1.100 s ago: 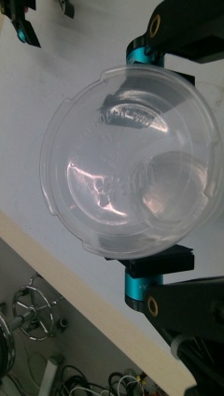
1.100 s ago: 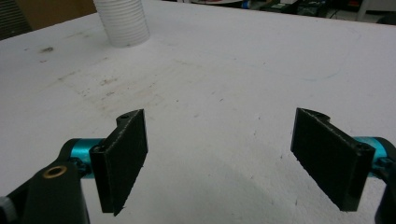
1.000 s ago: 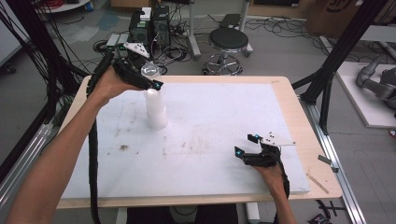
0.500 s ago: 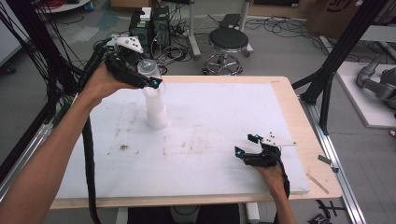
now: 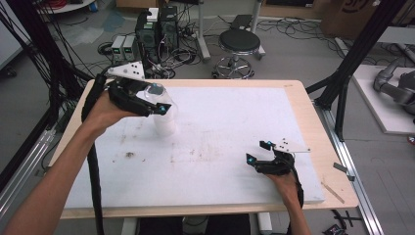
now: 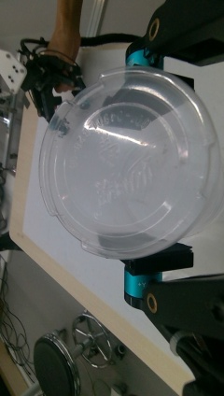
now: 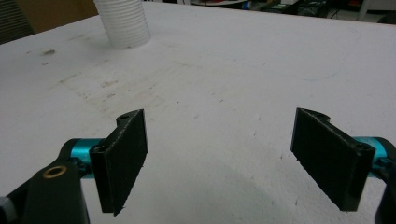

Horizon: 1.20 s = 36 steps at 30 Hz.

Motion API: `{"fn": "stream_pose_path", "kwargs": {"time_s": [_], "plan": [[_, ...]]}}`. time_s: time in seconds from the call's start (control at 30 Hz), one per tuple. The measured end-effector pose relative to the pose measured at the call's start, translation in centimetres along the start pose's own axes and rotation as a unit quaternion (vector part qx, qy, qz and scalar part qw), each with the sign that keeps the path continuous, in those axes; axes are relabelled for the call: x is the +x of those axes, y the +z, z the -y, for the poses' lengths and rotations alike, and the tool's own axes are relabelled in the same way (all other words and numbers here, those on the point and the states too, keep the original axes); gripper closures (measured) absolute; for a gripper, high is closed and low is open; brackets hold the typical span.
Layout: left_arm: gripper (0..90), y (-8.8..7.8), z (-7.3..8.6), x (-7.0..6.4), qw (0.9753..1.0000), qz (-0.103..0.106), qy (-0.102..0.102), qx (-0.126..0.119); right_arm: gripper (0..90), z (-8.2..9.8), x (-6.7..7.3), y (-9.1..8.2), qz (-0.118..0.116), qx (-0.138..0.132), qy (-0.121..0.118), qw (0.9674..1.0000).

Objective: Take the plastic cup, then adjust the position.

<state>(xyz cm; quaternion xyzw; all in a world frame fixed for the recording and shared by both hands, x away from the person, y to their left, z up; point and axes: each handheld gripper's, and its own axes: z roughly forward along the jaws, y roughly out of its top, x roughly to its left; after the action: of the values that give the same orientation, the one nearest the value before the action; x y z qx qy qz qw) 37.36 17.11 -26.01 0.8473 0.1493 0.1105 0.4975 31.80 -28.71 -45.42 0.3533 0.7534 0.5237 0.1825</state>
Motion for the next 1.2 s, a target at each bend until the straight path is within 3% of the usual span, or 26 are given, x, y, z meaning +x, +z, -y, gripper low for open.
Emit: {"fn": "stream_pose_path", "kwargs": {"time_s": [0.1, 0.27, 0.53, 0.87, 1.03, 1.2], "plan": [[37.0, 0.4, 0.6, -0.5, 0.9999, 0.009, 0.0, -0.013, 18.8, 0.0, 0.0, 0.0, -0.001, 0.0, -0.001, 1.0], [37.0, 1.8, 2.5, -1.8, 0.9973, 0.049, 0.005, -0.054, 18.8, 0.0, 0.0, 0.0, -0.003, 0.0, -0.003, 1.0], [37.0, 3.5, 5.6, -3.4, 0.9923, 0.079, -0.018, -0.093, 18.8, 0.0, -0.1, 0.0, -0.008, 0.0, 0.0, 1.0], [36.9, 4.3, 7.9, -3.9, 0.9904, 0.084, -0.03, -0.106, 18.8, 0.0, 0.0, 0.0, -0.01, 0.001, -0.003, 0.9999], [36.9, 4.1, 7.8, -4.0, 0.9884, 0.082, -0.036, -0.123, 18.8, -0.1, -0.2, 0.1, -0.014, 0.006, -0.001, 0.9999], [37.0, 4.0, 7.9, -3.8, 0.9888, 0.081, -0.034, -0.121, 18.8, -0.1, -0.4, 0.1, -0.026, 0.008, 0.009, 0.9996]]}}
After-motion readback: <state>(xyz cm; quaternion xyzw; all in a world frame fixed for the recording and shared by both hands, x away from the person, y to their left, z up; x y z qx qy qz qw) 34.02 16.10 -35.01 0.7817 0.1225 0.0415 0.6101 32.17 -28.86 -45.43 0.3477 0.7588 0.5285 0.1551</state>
